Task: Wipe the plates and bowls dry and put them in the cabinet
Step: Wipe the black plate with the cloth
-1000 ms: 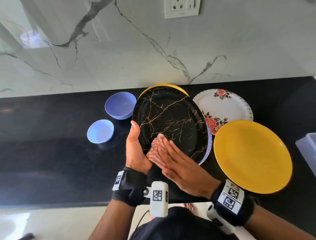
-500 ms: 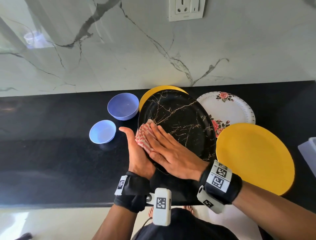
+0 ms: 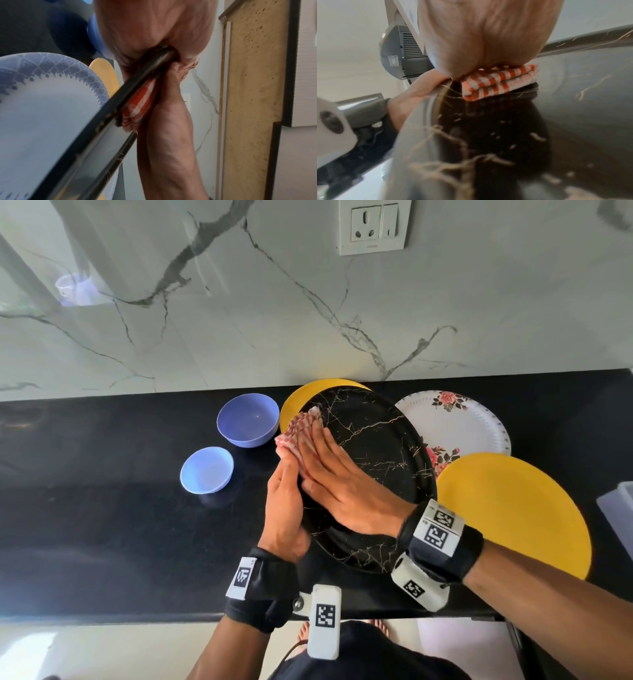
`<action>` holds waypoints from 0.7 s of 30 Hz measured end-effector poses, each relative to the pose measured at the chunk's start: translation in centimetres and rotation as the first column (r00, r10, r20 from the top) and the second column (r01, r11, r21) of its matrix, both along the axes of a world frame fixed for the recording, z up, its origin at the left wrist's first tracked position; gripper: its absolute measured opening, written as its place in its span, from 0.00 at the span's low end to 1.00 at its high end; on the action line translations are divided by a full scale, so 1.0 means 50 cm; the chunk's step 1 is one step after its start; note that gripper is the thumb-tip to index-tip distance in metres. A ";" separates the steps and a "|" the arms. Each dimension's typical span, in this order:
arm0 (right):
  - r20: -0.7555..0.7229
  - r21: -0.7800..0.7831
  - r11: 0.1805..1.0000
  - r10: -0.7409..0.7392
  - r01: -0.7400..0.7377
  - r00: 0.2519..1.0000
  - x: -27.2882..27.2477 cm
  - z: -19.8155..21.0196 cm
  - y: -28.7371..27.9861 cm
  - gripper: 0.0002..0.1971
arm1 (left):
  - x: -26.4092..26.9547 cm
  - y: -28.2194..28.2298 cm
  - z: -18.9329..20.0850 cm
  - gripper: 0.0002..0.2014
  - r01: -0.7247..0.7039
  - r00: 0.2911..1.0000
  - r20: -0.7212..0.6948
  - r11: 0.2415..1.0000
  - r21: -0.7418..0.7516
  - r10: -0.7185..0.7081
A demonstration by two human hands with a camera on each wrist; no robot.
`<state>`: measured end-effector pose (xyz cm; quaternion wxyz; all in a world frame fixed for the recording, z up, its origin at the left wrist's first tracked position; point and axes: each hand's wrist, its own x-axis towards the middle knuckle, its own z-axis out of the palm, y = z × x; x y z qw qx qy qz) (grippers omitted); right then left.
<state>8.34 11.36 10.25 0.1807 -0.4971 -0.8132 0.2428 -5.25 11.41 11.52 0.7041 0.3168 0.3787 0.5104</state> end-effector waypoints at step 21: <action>0.066 0.231 0.973 0.009 -0.024 0.998 0.002 0.005 -0.001 0.32 | -0.018 -0.001 0.011 0.23 0.002 0.999 -0.040 1.000 -0.024 -0.003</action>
